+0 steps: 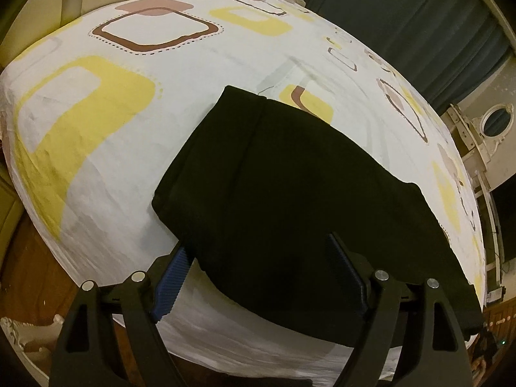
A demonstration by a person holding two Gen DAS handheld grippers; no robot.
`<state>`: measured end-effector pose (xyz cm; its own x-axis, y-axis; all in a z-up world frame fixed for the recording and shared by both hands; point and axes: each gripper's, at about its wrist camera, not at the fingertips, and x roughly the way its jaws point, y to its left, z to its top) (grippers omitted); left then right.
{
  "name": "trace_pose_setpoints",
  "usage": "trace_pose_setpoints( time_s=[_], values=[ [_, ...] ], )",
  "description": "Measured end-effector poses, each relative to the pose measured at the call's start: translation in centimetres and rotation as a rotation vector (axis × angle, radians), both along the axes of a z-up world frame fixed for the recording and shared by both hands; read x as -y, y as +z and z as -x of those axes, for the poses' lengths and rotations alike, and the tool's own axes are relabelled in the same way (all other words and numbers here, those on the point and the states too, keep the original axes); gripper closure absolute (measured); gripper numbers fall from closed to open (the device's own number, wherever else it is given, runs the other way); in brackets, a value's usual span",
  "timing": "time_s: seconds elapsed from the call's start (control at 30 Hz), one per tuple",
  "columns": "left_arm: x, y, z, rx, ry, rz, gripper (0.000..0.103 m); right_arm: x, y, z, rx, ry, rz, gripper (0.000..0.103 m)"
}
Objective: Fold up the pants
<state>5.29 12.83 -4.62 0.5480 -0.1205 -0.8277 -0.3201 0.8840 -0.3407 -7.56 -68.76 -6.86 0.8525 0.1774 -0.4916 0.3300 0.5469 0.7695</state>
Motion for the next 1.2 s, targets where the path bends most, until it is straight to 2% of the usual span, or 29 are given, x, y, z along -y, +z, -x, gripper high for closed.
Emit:
trace_pose_setpoints(
  time_s=[0.17,0.23,0.3,0.4,0.5,0.7,0.77,0.83,0.9,0.93,1.0,1.07,1.13,1.2],
  values=[
    [0.2,-0.2,0.0,-0.006,-0.012,-0.005,0.022,0.1,-2.3,1.8,-0.038,0.007,-0.04,0.096],
    [0.3,-0.2,-0.1,-0.007,-0.014,-0.006,0.022,0.4,-2.3,1.8,-0.03,0.003,-0.063,0.093],
    [0.4,-0.3,0.0,-0.008,-0.013,-0.007,0.021,0.9,-2.1,1.5,-0.014,0.012,-0.101,0.073],
    [0.5,-0.3,-0.1,-0.009,-0.012,-0.006,0.021,1.7,-2.3,0.9,-0.013,0.013,-0.173,0.062],
    [0.5,-0.3,-0.2,-0.013,-0.015,-0.005,0.02,2.1,-2.7,0.5,-0.005,-0.013,-0.256,0.057],
    [0.5,-0.3,-0.2,-0.01,-0.015,0.0,0.02,2.1,-3.9,1.9,-0.059,-0.157,-0.415,0.058],
    [0.5,-0.4,-0.2,-0.012,-0.015,-0.002,0.02,2.0,-3.8,2.5,-0.072,-0.183,-0.404,0.059],
    [0.6,-0.4,-0.2,-0.013,-0.015,-0.003,0.02,1.9,-3.7,2.6,-0.087,-0.206,-0.388,0.07],
    [0.7,-0.4,-0.1,-0.013,-0.016,-0.004,0.02,1.9,-3.9,2.4,-0.125,-0.211,-0.364,0.096],
    [0.8,-0.5,-0.1,-0.013,-0.017,-0.005,0.02,1.9,-3.8,1.6,-0.154,-0.195,-0.338,0.096],
    [0.8,-0.5,-0.1,-0.013,-0.016,-0.004,0.02,2.0,-2.4,-0.5,-0.182,-0.176,-0.289,0.097],
    [0.8,-0.5,-0.1,-0.014,-0.015,-0.004,0.019,1.7,1.4,-3.5,-0.127,-0.124,-0.232,0.097],
    [0.9,-0.5,-0.1,-0.014,-0.016,-0.006,0.019,0.6,6.1,-5.9,-0.026,-0.043,-0.165,0.097],
    [1.0,-0.6,0.0,-0.019,-0.016,-0.008,0.019,-1.1,11.7,-7.3,0.151,0.063,-0.106,0.097]
  ],
)
